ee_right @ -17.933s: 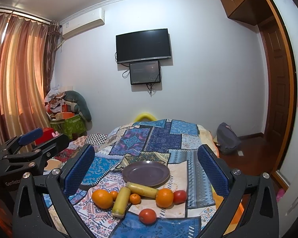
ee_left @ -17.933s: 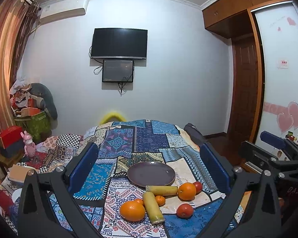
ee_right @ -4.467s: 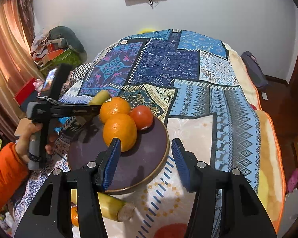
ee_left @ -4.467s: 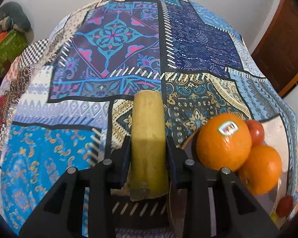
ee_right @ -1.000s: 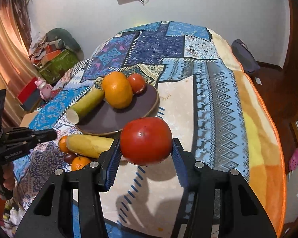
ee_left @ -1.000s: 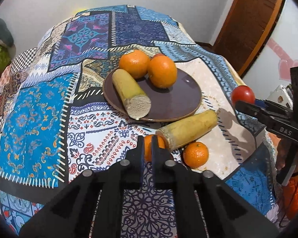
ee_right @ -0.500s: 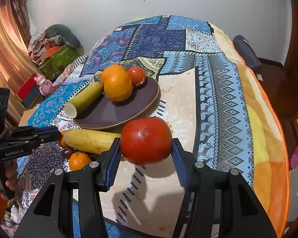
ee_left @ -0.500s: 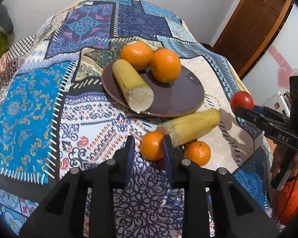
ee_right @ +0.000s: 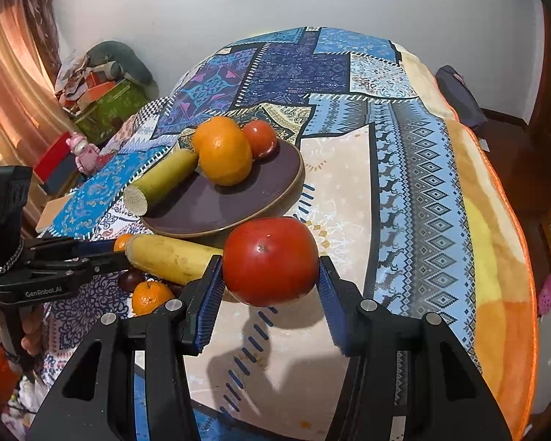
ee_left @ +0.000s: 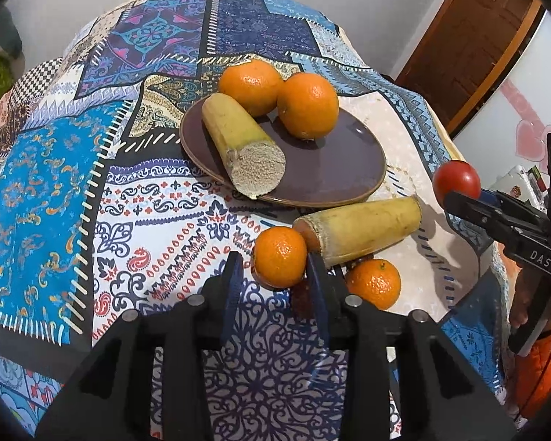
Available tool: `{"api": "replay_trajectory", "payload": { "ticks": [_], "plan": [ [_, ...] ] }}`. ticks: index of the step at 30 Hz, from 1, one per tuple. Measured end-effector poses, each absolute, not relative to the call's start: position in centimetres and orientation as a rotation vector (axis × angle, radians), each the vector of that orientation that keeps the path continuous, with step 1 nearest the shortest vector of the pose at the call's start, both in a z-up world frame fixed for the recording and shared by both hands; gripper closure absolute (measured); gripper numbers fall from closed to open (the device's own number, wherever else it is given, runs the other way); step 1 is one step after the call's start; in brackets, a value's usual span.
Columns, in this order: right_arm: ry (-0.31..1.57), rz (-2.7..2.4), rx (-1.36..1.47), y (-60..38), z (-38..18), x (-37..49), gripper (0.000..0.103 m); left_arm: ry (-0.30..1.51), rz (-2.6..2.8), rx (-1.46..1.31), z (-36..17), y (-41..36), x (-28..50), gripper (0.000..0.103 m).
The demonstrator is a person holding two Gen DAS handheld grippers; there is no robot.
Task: Organize fruits
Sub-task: 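Grasp and lift the large red tomato with the right tool while the left tool approaches a mandarin, then set the tomato on the plate with the right tool while the left tool sets a mandarin there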
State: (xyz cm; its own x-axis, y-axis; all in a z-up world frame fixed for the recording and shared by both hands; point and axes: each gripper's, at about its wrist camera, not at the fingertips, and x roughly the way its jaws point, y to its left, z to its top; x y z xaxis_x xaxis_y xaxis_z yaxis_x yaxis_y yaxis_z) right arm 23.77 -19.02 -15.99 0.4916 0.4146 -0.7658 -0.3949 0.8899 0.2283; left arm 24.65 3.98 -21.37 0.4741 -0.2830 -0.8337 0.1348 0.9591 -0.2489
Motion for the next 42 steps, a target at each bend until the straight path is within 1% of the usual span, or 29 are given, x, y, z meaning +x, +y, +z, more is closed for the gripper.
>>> {"api": "replay_trajectory", "payload": {
  "ticks": [2,3,10,18,24,32,42],
  "plan": [
    [0.933,0.491,0.025,-19.0,-15.9,23.9,0.056,1.034,-0.266,-0.151,-21.4,4.0,24.5,0.070],
    [0.931,0.490,0.027,-19.0,-15.9,23.9,0.056,1.029,-0.276,-0.156,-21.3,4.0,24.4,0.075],
    [0.917,0.498,0.042,-18.6,-15.5,24.5,0.056,1.009,-0.261,-0.138,-20.4,4.3,23.7,0.075],
    [0.876,0.506,0.033,-17.4,-14.3,26.3,0.056,0.907,-0.248,-0.151,-15.9,5.1,24.1,0.075],
    [0.860,0.507,0.012,-16.1,-13.7,28.4,0.056,0.858,-0.240,-0.141,-13.8,4.9,26.8,0.075],
    [0.899,0.497,-0.022,-14.7,-14.9,31.4,0.056,0.872,-0.222,-0.149,-14.6,4.4,30.9,0.075],
    [0.972,0.481,-0.061,-13.6,-17.3,33.7,0.056,0.948,-0.205,-0.130,-17.9,3.4,34.7,0.075]
  ]
}}
